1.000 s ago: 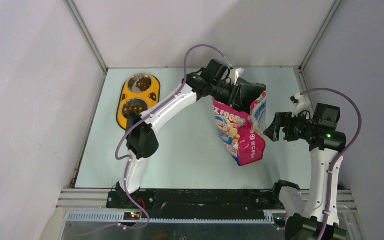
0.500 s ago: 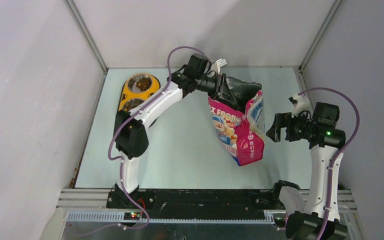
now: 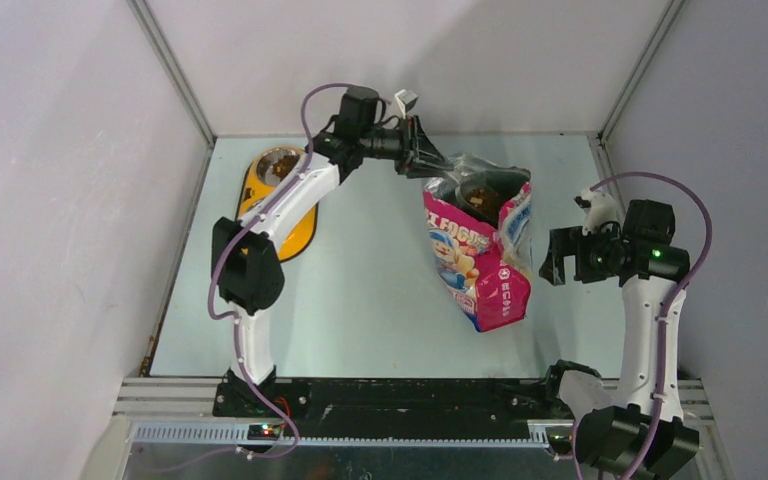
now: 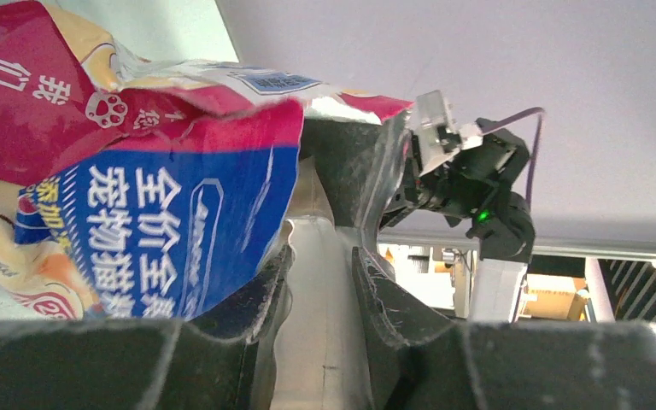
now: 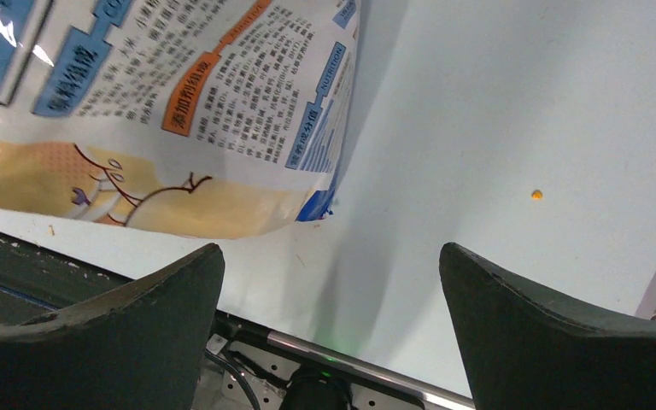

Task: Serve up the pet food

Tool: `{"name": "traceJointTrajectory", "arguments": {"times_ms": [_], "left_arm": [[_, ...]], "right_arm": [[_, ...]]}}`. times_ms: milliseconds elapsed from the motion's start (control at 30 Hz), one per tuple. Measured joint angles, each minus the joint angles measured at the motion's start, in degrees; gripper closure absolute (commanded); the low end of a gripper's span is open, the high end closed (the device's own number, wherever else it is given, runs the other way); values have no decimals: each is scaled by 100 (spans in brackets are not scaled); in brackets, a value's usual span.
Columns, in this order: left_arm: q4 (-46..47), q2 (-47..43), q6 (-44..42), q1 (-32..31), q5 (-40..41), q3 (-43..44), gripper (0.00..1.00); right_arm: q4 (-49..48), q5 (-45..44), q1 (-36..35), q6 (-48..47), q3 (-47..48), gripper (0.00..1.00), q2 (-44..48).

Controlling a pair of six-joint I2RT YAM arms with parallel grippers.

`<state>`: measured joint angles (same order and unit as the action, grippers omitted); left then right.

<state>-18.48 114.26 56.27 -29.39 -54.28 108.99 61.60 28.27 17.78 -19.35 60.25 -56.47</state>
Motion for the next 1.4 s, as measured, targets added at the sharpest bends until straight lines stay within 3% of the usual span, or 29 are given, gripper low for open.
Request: {"name": "traceJointTrajectory", "arguments": {"times_ms": [567,767,1000,1300,1400], "left_arm": [[1519,-669,1399,479,-179,-1403,100],[2815,-793,2343,684,-317,-2011,100],[4774,-271,3528,754,-426,-1827,100],[6078,-229,4653,782,-354,-2675,100],[6137,-227,4859,750,-267,-2704,100]], "right_arm": [[90,-149,9,-151,46,0,-63],[175,-219,9,-238,76,1,-44],[264,-304,9,-332,120,1,-33],[310,-378,9,-385,120,1,-66],[308,-376,9,-382,120,0,-107]]}}
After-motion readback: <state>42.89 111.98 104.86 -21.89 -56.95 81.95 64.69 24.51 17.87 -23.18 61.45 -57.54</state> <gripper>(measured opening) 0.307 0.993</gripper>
